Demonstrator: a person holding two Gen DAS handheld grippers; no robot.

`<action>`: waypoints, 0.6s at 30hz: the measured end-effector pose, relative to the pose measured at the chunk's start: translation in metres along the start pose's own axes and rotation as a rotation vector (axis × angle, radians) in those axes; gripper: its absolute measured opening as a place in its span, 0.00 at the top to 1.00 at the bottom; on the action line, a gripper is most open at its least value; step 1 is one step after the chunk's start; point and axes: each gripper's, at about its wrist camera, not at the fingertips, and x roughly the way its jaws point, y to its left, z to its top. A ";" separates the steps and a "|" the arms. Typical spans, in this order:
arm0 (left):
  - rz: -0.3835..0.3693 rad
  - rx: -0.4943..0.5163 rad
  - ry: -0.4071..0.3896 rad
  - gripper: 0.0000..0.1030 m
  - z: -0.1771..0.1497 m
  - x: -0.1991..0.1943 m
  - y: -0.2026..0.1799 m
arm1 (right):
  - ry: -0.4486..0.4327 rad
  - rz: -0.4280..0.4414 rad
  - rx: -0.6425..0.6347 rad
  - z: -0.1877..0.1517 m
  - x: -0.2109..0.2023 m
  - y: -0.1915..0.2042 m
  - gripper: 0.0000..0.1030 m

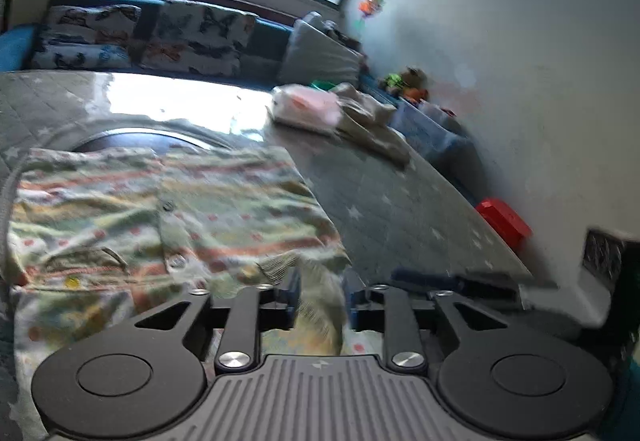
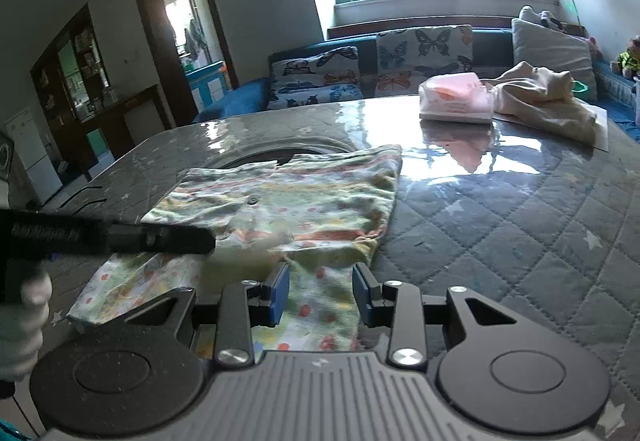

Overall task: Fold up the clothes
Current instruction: 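Fold the held side over the shirt body with the left gripper, then open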

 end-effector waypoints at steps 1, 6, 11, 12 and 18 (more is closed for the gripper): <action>-0.006 0.004 0.006 0.58 -0.002 0.000 0.000 | -0.001 -0.001 0.002 0.000 -0.001 -0.001 0.67; -0.011 0.028 -0.007 0.53 -0.007 -0.011 0.007 | 0.005 0.016 0.001 0.004 0.004 0.004 0.66; 0.075 0.023 -0.025 0.53 -0.018 -0.035 0.034 | 0.055 0.068 -0.023 0.003 0.021 0.016 0.66; 0.095 0.016 -0.027 0.53 -0.020 -0.040 0.042 | 0.069 0.073 -0.025 0.001 0.024 0.018 0.66; 0.224 -0.050 -0.014 0.55 -0.036 -0.058 0.084 | 0.143 0.083 -0.050 -0.006 0.042 0.028 0.67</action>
